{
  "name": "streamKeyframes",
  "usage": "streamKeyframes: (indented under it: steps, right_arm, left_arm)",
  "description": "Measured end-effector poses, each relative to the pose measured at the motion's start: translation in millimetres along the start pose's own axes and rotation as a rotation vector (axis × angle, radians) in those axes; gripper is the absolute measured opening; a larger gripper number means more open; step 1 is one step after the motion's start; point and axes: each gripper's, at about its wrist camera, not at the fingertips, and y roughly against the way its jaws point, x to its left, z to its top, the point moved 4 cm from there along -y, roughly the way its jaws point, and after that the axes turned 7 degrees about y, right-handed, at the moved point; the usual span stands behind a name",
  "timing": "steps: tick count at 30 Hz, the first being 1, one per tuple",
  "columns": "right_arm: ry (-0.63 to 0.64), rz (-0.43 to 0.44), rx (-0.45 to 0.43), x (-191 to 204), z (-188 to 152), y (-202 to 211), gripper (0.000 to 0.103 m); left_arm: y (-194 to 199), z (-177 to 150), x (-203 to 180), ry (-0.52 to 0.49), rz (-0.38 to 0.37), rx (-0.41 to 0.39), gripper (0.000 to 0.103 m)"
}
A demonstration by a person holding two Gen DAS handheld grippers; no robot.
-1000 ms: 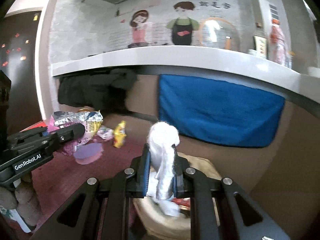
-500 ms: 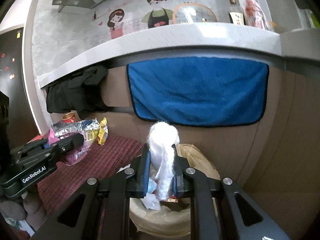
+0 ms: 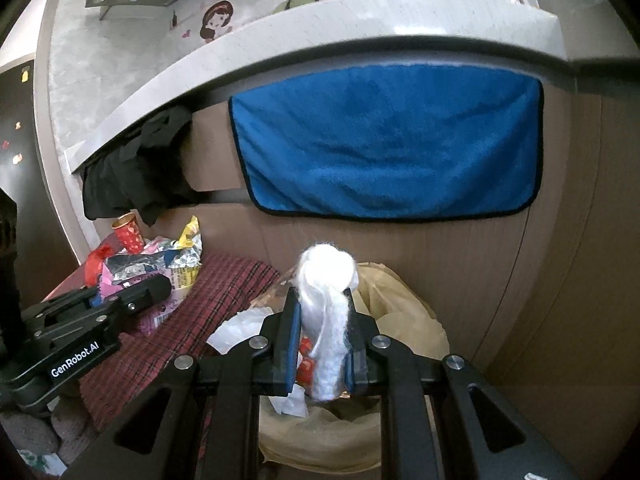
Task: Collect trash
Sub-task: 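Carry the tissue and pink wrapper over the yellow-lined bin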
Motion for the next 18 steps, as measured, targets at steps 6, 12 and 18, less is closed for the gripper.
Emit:
streamKeyframes:
  steps: [6,12,18]
  right_arm:
    - [-0.014,0.009,0.011,-5.2,-6.2,-6.1,0.016]
    - [-0.030,0.015,0.009,-11.7,-6.1,-10.0,0.016]
    - [-0.028,0.016,0.011,-13.5,-8.2,-11.6,0.016]
  left_arm:
    - [-7.5,-1.4,0.3,-0.002,0.025,0.008,0.021]
    - [-12.3,-3.0,-3.9,-0.011,0.016,0.016,0.021]
    - [-17.3,-5.6,-9.0,-0.019,-0.023,0.023,0.021]
